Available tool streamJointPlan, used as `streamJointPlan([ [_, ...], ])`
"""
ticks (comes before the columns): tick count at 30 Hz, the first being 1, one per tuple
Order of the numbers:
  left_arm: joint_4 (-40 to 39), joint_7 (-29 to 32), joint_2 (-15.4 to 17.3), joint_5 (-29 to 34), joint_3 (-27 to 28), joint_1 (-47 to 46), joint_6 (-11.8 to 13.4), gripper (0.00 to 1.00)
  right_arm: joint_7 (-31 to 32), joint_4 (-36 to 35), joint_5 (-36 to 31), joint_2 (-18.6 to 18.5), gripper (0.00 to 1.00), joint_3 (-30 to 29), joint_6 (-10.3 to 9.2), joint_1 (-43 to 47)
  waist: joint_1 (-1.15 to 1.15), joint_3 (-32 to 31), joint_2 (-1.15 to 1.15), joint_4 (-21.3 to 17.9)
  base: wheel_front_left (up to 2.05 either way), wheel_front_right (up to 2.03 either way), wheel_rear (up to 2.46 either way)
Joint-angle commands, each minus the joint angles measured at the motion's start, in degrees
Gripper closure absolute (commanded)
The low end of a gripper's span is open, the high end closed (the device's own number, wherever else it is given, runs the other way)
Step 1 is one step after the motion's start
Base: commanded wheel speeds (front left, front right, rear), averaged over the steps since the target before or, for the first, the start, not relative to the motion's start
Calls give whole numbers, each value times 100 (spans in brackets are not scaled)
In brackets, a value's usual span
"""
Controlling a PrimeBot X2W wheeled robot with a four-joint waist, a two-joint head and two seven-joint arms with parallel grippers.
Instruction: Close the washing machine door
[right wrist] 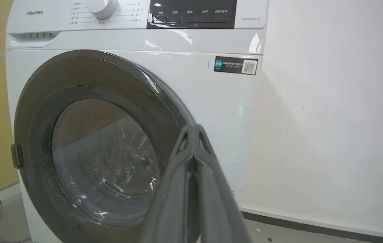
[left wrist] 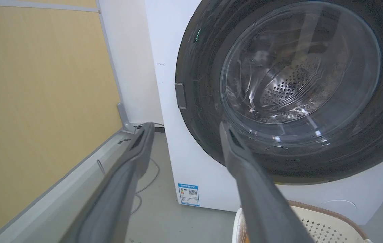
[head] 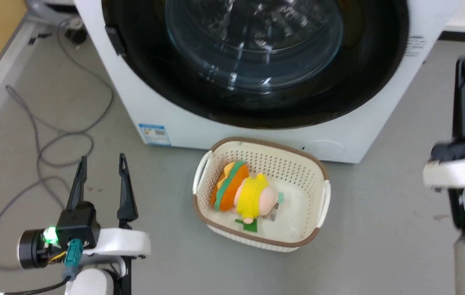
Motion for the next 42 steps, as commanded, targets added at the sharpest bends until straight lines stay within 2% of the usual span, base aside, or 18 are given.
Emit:
streamJointPlan([
  [1,25,-25,43,42,20,134,-8,0,-21,-94,48,90,100,-32,-5,294,0,-177,0,-148,0,0,0],
  [10,114,-25,94,91,-7,487,30,0,-21,-35,328,332,100,46,-5,1337,0,-540,0,-365,0,0,0],
  [11,135,-25,101,94,-11,519,34,0,-21,41,386,341,87,87,-5,1426,0,-573,0,-376,0,0,0],
  [12,156,-25,103,97,-17,550,42,0,-21,116,446,348,55,109,-5,1505,0,-601,0,-384,0,0,0],
  [13,167,-25,102,99,-24,581,54,0,-21,166,478,353,0,116,-5,1569,0,-628,0,-392,0,0,0],
  [19,218,-25,101,68,-59,746,61,0,-21,265,818,362,0,219,-5,2034,0,-767,0,-405,0,0,0],
  [28,170,-25,89,-25,-121,797,-57,0,-21,240,1055,363,0,345,-5,2411,0,-760,0,-400,0,0,0],
  [29,182,1,76,7,-115,737,-45,100,2,256,1042,337,100,343,0,2351,0,-760,0,-400,0,0,0],
  [42,135,144,59,16,-98,750,-111,100,143,182,943,340,100,395,0,2376,0,-787,0,-413,0,0,0],
])
